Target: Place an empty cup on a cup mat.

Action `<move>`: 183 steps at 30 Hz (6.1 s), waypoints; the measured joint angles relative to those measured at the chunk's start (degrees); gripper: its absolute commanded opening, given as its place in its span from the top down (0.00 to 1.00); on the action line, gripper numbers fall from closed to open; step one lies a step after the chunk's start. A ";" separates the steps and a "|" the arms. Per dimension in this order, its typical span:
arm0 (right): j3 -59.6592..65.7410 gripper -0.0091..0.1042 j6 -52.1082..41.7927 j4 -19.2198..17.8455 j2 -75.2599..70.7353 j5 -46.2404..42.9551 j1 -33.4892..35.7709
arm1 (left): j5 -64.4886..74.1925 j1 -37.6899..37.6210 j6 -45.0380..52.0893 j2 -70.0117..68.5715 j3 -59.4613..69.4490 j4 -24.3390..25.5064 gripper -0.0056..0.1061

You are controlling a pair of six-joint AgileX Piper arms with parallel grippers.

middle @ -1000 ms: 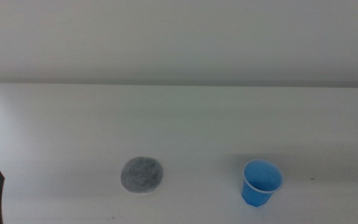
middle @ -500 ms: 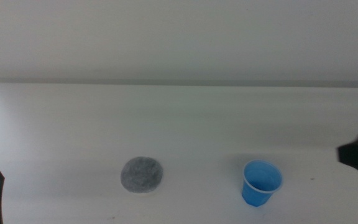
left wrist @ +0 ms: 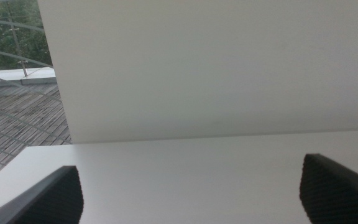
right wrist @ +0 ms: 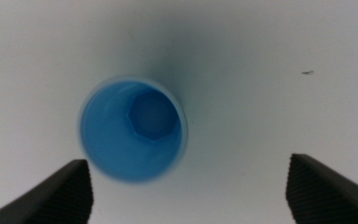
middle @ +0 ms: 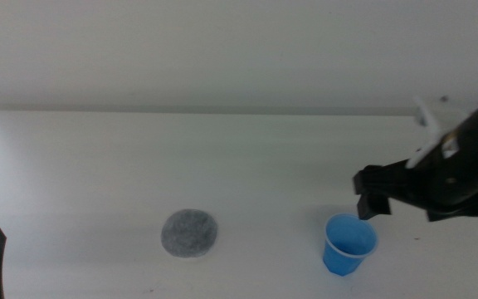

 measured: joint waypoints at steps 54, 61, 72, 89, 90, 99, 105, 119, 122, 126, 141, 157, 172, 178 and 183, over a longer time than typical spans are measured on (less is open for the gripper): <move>2.60 0.93 8.32 0.63 17.62 -14.80 3.58 | 0.00 0.00 0.00 0.00 0.00 0.00 0.11; -13.31 0.93 9.28 -0.09 19.34 -8.09 11.29 | 0.00 0.00 0.00 0.00 0.00 0.00 0.11; -45.62 0.93 10.72 -0.08 40.32 3.88 21.21 | 0.00 0.00 0.00 0.00 0.00 0.00 0.11; -47.82 0.93 15.82 -1.92 46.45 1.92 23.54 | 0.00 0.00 0.00 0.00 0.00 0.00 0.11; -47.82 0.93 15.95 -2.04 46.57 1.92 23.54 | 0.00 0.00 0.00 0.00 0.00 0.00 0.11; -47.95 0.91 16.29 -2.15 48.07 1.87 23.54 | 0.00 0.00 0.00 0.00 0.00 0.00 0.11; -47.95 0.68 18.00 -2.25 48.07 2.22 23.54 | 0.00 0.00 0.00 0.00 0.00 0.00 0.11; -41.98 0.42 17.06 -8.97 29.39 3.59 23.75 | 0.00 0.00 0.00 0.00 0.00 0.00 0.11; -33.50 0.42 13.99 -12.07 19.62 3.11 22.00 | 0.00 0.00 0.00 0.00 0.00 0.00 0.11; -16.00 0.42 6.19 -13.53 3.91 -2.27 17.02 | 0.00 0.00 0.00 0.00 0.00 0.00 0.11; 37.74 0.10 -13.59 -11.66 -55.83 -27.44 -14.64 | 0.00 0.00 0.00 0.00 0.00 0.00 0.11; 51.09 0.10 -30.32 2.69 -81.34 -45.79 -20.13 | 0.00 0.00 0.00 0.00 0.00 0.00 0.11; 56.36 0.10 -22.15 1.08 -82.91 -47.04 -24.67 | 0.00 0.00 0.00 0.00 0.00 0.00 0.11; 59.68 0.10 -19.01 -1.59 -82.93 -47.80 -25.86 | 0.00 0.00 0.00 0.00 0.00 0.00 0.11; 59.68 0.10 -19.45 -2.25 -82.93 -48.25 -25.86 | 0.00 0.00 0.00 0.00 0.00 0.00 0.11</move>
